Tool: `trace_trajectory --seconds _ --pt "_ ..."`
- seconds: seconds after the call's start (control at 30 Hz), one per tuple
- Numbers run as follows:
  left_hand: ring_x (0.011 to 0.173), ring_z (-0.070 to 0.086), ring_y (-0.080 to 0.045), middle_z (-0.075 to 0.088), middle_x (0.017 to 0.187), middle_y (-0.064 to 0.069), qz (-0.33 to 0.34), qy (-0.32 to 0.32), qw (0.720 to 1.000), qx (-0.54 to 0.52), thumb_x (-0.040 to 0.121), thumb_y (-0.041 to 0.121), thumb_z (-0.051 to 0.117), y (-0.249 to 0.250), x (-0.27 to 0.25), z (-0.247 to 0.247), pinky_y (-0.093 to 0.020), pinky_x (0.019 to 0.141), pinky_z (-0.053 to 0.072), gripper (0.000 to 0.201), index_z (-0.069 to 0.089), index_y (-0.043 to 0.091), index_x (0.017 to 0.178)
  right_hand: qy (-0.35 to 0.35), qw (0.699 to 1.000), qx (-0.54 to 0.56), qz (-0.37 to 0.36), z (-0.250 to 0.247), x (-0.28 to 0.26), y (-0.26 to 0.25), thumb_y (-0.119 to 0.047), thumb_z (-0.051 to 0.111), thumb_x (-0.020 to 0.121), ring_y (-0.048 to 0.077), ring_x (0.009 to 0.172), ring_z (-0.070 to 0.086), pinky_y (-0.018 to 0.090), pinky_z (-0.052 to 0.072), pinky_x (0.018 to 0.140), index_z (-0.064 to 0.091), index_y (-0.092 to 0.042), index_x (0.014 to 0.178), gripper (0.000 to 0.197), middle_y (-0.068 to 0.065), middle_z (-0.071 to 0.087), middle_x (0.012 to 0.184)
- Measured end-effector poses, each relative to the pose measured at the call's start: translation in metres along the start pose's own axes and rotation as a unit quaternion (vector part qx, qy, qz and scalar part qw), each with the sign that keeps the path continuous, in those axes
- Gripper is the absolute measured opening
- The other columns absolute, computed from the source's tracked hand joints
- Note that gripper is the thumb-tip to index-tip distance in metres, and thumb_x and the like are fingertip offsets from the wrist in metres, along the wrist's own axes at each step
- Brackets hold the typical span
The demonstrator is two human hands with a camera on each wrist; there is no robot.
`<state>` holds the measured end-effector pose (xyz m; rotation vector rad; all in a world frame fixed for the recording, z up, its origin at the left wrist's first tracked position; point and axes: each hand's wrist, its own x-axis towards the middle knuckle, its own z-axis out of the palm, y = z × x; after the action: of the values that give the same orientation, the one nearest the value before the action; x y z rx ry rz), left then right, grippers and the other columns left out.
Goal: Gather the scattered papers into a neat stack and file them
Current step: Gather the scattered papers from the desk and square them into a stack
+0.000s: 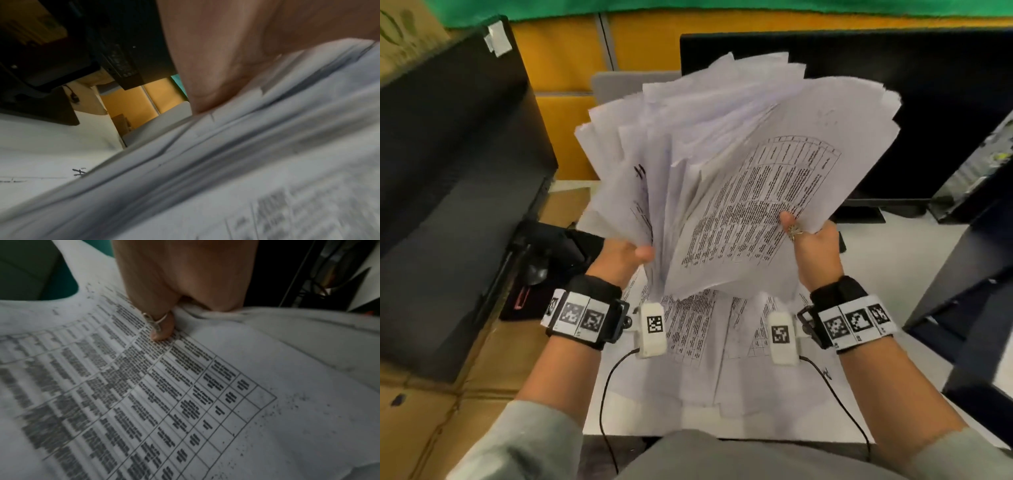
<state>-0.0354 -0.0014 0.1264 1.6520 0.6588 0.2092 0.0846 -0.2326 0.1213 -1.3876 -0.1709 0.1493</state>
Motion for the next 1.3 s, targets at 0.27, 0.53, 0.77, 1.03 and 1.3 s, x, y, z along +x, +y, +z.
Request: trace_trajectory --seconds 0.27,0.53,0.77,1.03,1.3 --pt "0.112 0.055 -0.012 0.059 0.122 0.005 0.014 -0.011 0.999 -0.039 0.066 0.028 0.082 -0.004 -0.013 0.018 -0.028 0.099 0.039 0.060 0.055 0.018 0.119 -0.047 0.990 -0.079 -0.109 -0.002 -0.014 0.019 0.000 0.061 0.084 0.004 0.116 0.053 0.022 0.045 0.097 0.035 -0.025 0.124 0.054 0.002 0.051 0.126" --pt "0.094 0.064 -0.006 0.068 0.088 0.017 0.002 -0.132 0.991 0.023 0.065 0.010 0.080 0.016 -0.024 -0.019 -0.030 0.092 0.046 0.041 0.058 0.028 0.096 -0.188 0.982 0.002 0.022 -0.037 -0.008 0.017 -0.027 0.091 0.039 0.010 0.100 0.067 0.028 0.056 0.080 0.059 -0.022 0.111 0.079 -0.006 0.072 0.104" --pt "0.108 0.063 -0.015 0.070 0.109 0.005 0.102 -0.278 0.954 0.048 0.031 0.043 0.091 0.051 -0.016 -0.029 -0.033 0.089 0.054 0.073 0.063 0.042 0.099 -0.309 0.950 0.035 0.029 -0.037 0.001 -0.010 -0.037 0.092 0.032 0.011 0.093 0.069 0.025 0.056 0.072 0.068 -0.025 0.098 0.071 -0.005 0.075 0.093" --pt "0.111 0.060 -0.010 0.070 0.106 0.015 0.081 -0.276 0.954 0.087 0.030 0.051 0.089 0.025 -0.024 -0.018 -0.045 0.103 0.042 0.081 0.059 0.039 0.104 -0.293 0.956 -0.002 0.031 -0.034 -0.004 -0.007 -0.023 0.089 0.041 0.017 0.098 0.068 0.028 0.055 0.075 0.062 -0.017 0.103 0.068 -0.002 0.074 0.097" --pt "0.111 0.061 -0.011 0.066 0.117 0.003 0.222 -0.216 0.951 -0.015 0.044 0.045 0.087 0.050 -0.018 -0.036 -0.028 0.091 0.052 0.071 0.060 0.039 0.110 -0.273 0.959 0.031 -0.064 -0.033 0.001 -0.048 -0.033 0.088 0.044 0.007 0.085 0.070 0.021 0.055 0.069 0.072 -0.031 0.089 0.048 -0.009 0.075 0.088"
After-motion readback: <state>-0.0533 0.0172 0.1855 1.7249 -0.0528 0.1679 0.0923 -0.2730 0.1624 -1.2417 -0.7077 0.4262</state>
